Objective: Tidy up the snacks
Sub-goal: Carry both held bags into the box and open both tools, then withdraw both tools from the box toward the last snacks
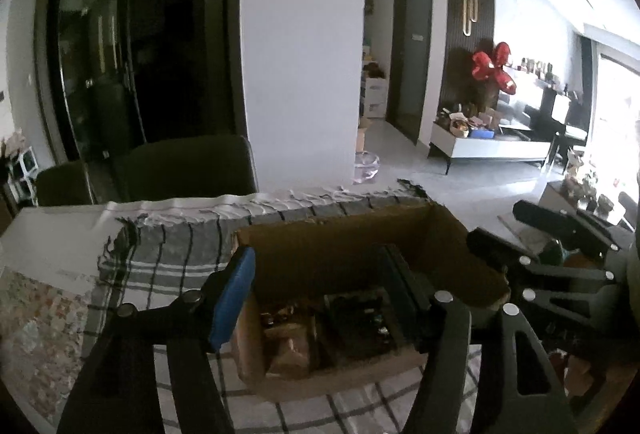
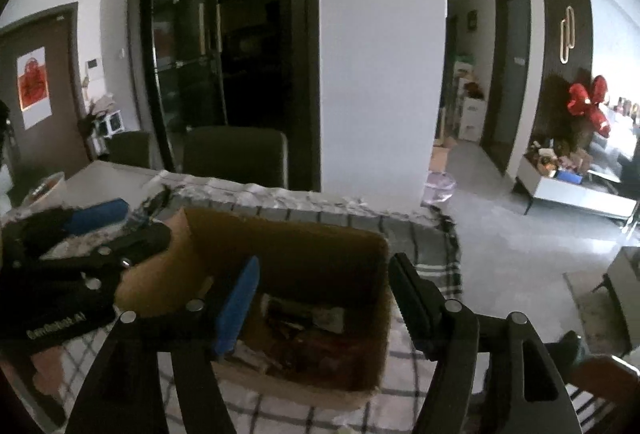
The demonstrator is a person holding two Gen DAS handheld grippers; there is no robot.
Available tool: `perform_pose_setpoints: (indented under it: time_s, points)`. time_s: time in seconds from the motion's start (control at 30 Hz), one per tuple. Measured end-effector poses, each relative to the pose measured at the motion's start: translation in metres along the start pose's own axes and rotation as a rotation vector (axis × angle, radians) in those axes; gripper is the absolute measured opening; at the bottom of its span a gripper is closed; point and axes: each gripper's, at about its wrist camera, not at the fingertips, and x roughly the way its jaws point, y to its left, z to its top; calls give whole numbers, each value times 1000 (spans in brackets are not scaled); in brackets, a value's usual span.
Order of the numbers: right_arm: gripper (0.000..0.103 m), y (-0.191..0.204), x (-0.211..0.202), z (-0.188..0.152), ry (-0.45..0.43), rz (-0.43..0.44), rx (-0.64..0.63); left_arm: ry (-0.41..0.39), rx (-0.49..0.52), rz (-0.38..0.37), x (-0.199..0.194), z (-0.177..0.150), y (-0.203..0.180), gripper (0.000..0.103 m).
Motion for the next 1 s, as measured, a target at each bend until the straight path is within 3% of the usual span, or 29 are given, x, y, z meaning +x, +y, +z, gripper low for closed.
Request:
perform_pose_setpoints:
  time_s: [0.27,0.5,1.0]
  points:
    - [68,-8,-41,-29,-48,-23,60,-23,41,-13,-31,-27,-14,68]
    - [68,-11,-58,-64,-30,-34,107,-26,77,-1,-49,-61,-25,72]
    - [67,-10,-42,-137,129,-20,155,163,30,-51,-31,-134,-33,71]
